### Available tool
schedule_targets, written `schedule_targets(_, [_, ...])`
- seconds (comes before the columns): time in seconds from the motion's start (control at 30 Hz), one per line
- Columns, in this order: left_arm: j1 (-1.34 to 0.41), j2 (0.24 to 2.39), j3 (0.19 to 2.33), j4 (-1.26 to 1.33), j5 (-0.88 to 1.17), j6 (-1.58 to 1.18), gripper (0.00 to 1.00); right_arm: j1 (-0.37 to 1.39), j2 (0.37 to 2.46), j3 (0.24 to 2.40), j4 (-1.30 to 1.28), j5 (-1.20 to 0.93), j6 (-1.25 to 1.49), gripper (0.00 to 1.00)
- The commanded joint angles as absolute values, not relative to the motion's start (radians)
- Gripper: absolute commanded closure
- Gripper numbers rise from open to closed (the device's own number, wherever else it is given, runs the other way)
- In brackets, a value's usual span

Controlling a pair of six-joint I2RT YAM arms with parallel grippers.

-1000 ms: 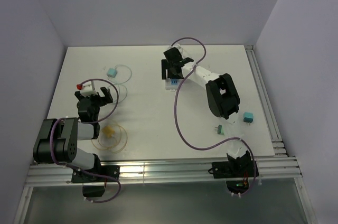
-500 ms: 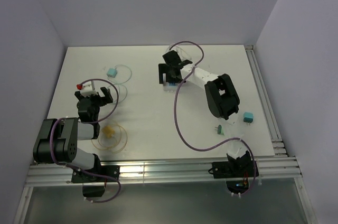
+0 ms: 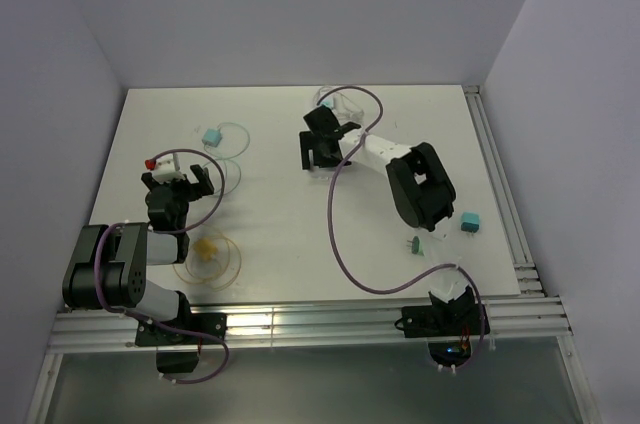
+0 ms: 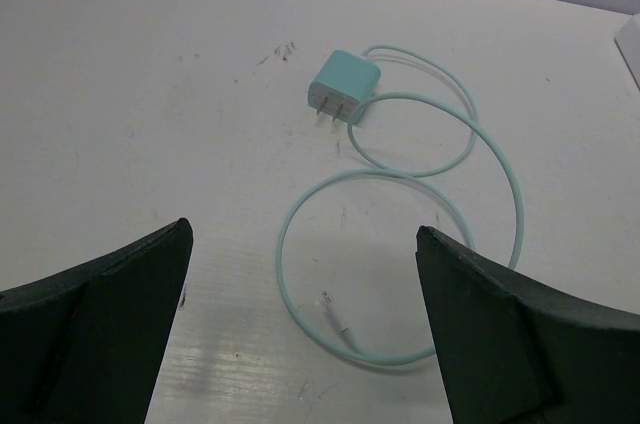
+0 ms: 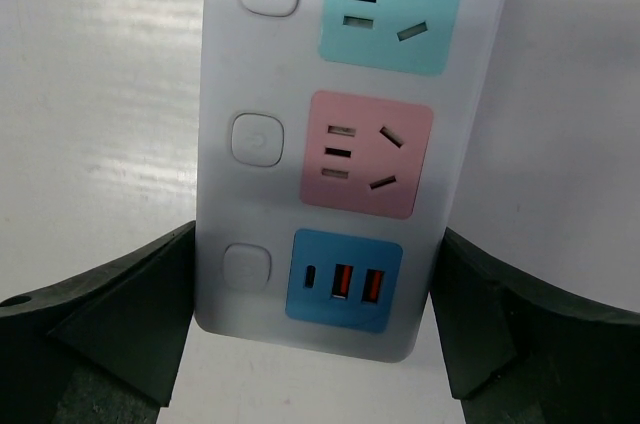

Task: Insert the plug

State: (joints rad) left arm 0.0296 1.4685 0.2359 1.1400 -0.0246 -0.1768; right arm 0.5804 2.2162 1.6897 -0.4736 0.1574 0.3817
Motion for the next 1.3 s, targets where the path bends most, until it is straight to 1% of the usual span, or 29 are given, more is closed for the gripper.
schedule_targets(0.0, [0.032,1.456,0.259,1.186,-0.032,-0.16,0.01,0.624,2.148,1.591,-0.519,0.175,0.396,0.41])
schedule_targets(0.03, [0.032,1.456,0.259,1.186,-0.032,-0.161,0.01,0.632,2.134,1.542,-0.508,0.181,0.402,0.43])
schedule_targets(0.13, [0.032,1.456,0.259,1.186,-0.032,-0.16,0.01,0.676,2.066,1.442,-0.479,0.201,0.423,0.42])
schedule_targets(0.17, [0.032,1.456,0.259,1.186,-0.032,-0.161,0.01,0.689,2.048,1.418,-0.471,0.204,0.429,0.41])
schedule_targets(0.27, [0.032,1.456,0.259,1.186,-0.032,-0.161,0.01,0.725,1.967,1.318,-0.443,0.207,0.466,0.32])
schedule_targets(0.3, [0.032,1.456,0.259,1.186,-0.032,-0.161,0.0,0.735,1.926,1.295,-0.437,0.206,0.475,0.24])
schedule_targets(0.33, [0.032,1.457,0.259,1.187,-0.032,-0.161,0.01,0.747,1.904,1.257,-0.433,0.212,0.486,0.03])
schedule_targets(0.37, [0.032,1.454,0.258,1.189,-0.035,-0.16,0.0,0.752,1.882,1.238,-0.431,0.219,0.494,0.0])
schedule_targets(0.5, [0.032,1.44,0.256,1.184,-0.028,-0.15,0.0,0.772,1.712,1.154,-0.413,0.277,0.532,0.0])
schedule_targets(0.57, [0.014,1.387,0.253,1.166,-0.073,-0.143,0.01,0.77,1.637,1.149,-0.451,0.317,0.561,0.0])
schedule_targets(0.6, [0.011,1.356,0.253,1.123,-0.145,-0.14,0.0,0.77,1.612,1.15,-0.466,0.34,0.566,0.0])
schedule_targets(0.67, [-0.056,1.26,0.253,1.077,-0.204,-0.124,0.01,0.769,1.545,1.157,-0.529,0.403,0.607,0.0])
schedule_targets(0.7, [-0.076,1.224,0.268,0.992,-0.233,-0.117,0.01,0.759,1.523,1.157,-0.567,0.416,0.621,0.0])
schedule_targets(0.77, [-0.122,1.126,0.284,0.934,-0.271,-0.158,0.0,0.739,1.462,1.141,-0.597,0.413,0.67,0.0])
schedule_targets(0.87, [-0.13,1.011,0.32,0.789,-0.287,-0.39,0.0,0.657,1.375,1.082,-0.653,0.377,0.75,0.0])
schedule_targets(0.9, [-0.13,0.987,0.359,0.667,-0.29,-0.546,0.0,0.602,1.352,1.027,-0.673,0.371,0.774,0.01])
schedule_targets(0.93, [-0.13,0.967,0.38,0.611,-0.288,-0.634,0.0,0.568,1.324,0.996,-0.678,0.361,0.796,0.02])
schedule_targets(1.0, [-0.13,0.939,0.432,0.473,-0.252,-0.852,0.01,0.497,1.243,0.928,-0.686,0.31,0.848,0.04])
schedule_targets(1.03, [-0.13,0.937,0.487,0.421,-0.223,-0.895,0.0,0.424,1.212,0.858,-0.684,0.292,0.862,0.05])
schedule_targets(1.07, [-0.13,0.934,0.52,0.297,-0.148,-0.931,0.01,0.39,1.147,0.823,-0.675,0.237,0.882,0.05])
schedule_targets(1.1, [-0.13,0.933,0.593,0.231,-0.106,-0.952,0.01,0.358,1.116,0.787,-0.666,0.21,0.891,0.06])
schedule_targets(1.17, [-0.13,0.945,0.647,0.108,-0.037,-0.954,0.01,0.283,1.031,0.704,-0.666,0.184,0.934,0.07])
schedule_targets(1.27, [-0.126,0.928,0.615,0.208,0.174,-0.957,0.0,0.246,0.944,0.634,-0.702,0.187,1.041,0.07])
